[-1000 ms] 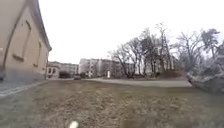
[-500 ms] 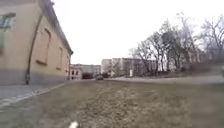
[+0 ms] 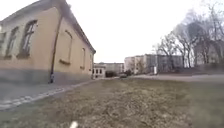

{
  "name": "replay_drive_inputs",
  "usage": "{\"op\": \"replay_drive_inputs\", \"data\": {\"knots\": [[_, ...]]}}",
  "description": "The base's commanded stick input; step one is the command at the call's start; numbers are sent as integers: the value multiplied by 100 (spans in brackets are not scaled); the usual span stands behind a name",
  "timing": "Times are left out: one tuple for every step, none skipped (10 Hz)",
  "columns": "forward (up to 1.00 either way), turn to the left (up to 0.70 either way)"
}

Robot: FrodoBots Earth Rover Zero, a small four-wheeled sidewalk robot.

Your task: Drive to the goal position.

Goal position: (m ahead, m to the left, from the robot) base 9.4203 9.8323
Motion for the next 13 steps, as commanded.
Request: {"op": "replay_drive_inputs", "data": {"knots": [[70, 36], [70, 36], [70, 36], [70, 36], [70, 36], [70, 36], [70, 36], [70, 36], [70, 36], [70, 36], [70, 36], [70, 36], [70, 36]]}}
